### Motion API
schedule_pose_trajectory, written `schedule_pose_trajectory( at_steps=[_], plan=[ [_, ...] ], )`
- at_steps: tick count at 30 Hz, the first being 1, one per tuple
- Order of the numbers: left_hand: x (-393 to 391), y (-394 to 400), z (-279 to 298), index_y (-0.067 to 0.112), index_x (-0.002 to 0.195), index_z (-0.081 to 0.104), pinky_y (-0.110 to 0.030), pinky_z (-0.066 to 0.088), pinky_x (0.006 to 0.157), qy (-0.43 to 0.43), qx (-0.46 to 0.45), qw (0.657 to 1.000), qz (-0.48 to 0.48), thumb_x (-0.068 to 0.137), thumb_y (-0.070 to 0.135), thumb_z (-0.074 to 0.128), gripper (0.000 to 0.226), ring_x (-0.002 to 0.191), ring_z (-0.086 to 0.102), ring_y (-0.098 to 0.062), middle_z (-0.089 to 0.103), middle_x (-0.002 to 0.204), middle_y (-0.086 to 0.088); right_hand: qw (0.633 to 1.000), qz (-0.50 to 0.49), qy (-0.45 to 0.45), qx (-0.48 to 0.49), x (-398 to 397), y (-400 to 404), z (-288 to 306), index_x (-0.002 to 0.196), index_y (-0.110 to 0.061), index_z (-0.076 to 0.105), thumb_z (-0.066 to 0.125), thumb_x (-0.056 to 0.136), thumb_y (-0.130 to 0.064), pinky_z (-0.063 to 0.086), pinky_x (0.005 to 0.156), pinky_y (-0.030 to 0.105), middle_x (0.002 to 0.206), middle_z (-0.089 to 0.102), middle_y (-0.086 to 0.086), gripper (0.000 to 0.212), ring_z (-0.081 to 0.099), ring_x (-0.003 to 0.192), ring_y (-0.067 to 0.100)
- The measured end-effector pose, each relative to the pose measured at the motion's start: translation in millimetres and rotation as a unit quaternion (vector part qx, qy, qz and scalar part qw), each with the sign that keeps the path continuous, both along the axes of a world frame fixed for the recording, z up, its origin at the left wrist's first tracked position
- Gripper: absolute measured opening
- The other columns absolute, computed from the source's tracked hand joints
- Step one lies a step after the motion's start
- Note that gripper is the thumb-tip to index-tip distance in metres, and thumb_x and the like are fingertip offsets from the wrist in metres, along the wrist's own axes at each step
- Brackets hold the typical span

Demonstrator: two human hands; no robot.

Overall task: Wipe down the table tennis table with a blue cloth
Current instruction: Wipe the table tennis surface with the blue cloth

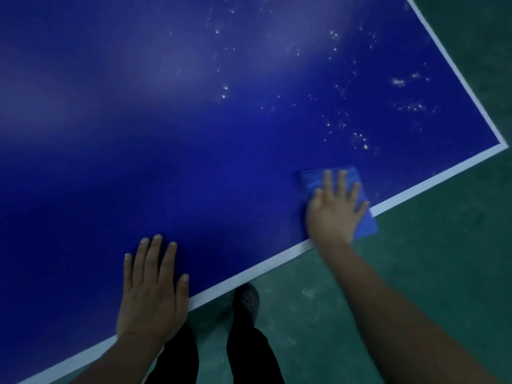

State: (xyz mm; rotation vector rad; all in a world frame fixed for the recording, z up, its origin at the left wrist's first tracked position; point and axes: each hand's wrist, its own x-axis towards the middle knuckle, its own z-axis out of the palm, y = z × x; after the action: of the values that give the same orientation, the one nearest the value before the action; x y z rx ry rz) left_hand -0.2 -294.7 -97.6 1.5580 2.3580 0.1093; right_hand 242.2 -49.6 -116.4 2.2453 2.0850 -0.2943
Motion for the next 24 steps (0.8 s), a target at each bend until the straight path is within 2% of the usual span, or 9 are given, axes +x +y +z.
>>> schedule_pose_trajectory(
  at_steps=[3,5,7,9,11,15,19,22,24],
  plan=[
    [0,0,1,0.0,0.145,0.043,-0.048,0.0,0.123,0.0,0.004,1.0,0.001,0.095,0.041,0.028,0.067,0.15,0.015,-0.033,0.03,0.157,-0.021,0.991,-0.13,0.03,-0.001,28,12,7,0.159,-0.034,0.01,0.018,0.105,-0.042,0.002,0.118,0.063,0.167,0.001,-0.004,0.055,-0.004,0.153,0.03],
    [1,0,1,0.0,0.146,0.042,-0.048,0.001,0.123,0.003,-0.001,1.0,0.003,0.095,0.042,0.027,0.067,0.15,0.014,-0.032,0.028,0.158,-0.02,0.994,-0.105,0.016,0.002,3,4,6,0.159,-0.032,0.009,0.02,0.104,-0.04,0.002,0.118,0.064,0.167,0.002,-0.001,0.056,-0.002,0.152,0.033],
    [1,0,-1,0.001,0.146,0.042,-0.048,0.001,0.123,0.005,0.0,1.0,0.003,0.095,0.041,0.027,0.067,0.151,0.013,-0.032,0.027,0.158,-0.02,0.998,0.055,0.016,0.007,-32,-21,4,0.158,-0.031,0.015,0.025,0.103,-0.04,0.002,0.118,0.063,0.167,0.008,0.001,0.057,0.004,0.152,0.036],
    [1,0,-2,0.001,0.145,0.043,-0.049,0.003,0.123,0.004,0.008,1.0,0.008,0.094,0.041,0.029,0.066,0.15,0.015,-0.033,0.029,0.158,-0.02,0.952,0.307,0.019,-0.005,-51,-57,1,0.156,-0.031,0.024,0.025,0.101,-0.043,0.007,0.118,0.063,0.165,0.017,0.001,0.056,0.011,0.151,0.036],
    [2,0,-2,0.001,0.145,0.044,-0.048,0.003,0.123,-0.001,0.014,1.0,0.01,0.094,0.04,0.029,0.066,0.15,0.016,-0.033,0.03,0.157,-0.019,0.905,0.426,0.007,-0.008,-36,-49,2,0.154,-0.033,0.029,0.024,0.101,-0.045,0.01,0.118,0.063,0.164,0.023,0.0,0.054,0.015,0.151,0.035],
    [1,0,-3,0.002,0.146,0.041,-0.046,0.0,0.123,-0.002,0.011,1.0,0.008,0.095,0.041,0.029,0.066,0.151,0.012,-0.03,0.027,0.159,-0.018,0.992,0.125,-0.03,-0.005,32,33,6,0.157,-0.035,0.018,0.021,0.103,-0.042,0.006,0.119,0.061,0.167,0.009,-0.004,0.055,0.004,0.153,0.031],
    [1,-1,-2,0.002,0.147,0.041,-0.047,0.001,0.123,-0.003,0.017,1.0,0.009,0.095,0.041,0.028,0.066,0.151,0.011,-0.029,0.026,0.159,-0.018,0.997,-0.082,0.008,0.0,25,42,9,0.158,-0.035,0.007,0.017,0.104,-0.043,0.003,0.118,0.063,0.167,0.0,-0.004,0.056,-0.003,0.153,0.032],
    [2,-1,-3,0.001,0.146,0.042,-0.051,0.006,0.122,-0.002,0.021,1.0,0.009,0.095,0.04,0.028,0.065,0.151,0.014,-0.032,0.028,0.158,-0.019,0.993,0.115,0.025,0.021,-35,-10,5,0.157,-0.033,0.02,0.028,0.102,-0.041,0.005,0.117,0.064,0.166,0.012,-0.001,0.056,0.008,0.152,0.036],
    [2,0,-3,0.001,0.145,0.043,-0.053,0.008,0.122,-0.001,0.026,1.0,0.012,0.095,0.039,0.028,0.065,0.15,0.016,-0.033,0.029,0.158,-0.02,0.936,0.35,0.022,0.015,-56,-54,1,0.154,-0.033,0.028,0.03,0.1,-0.043,0.009,0.117,0.063,0.164,0.022,0.0,0.055,0.014,0.151,0.036]
  ],
)
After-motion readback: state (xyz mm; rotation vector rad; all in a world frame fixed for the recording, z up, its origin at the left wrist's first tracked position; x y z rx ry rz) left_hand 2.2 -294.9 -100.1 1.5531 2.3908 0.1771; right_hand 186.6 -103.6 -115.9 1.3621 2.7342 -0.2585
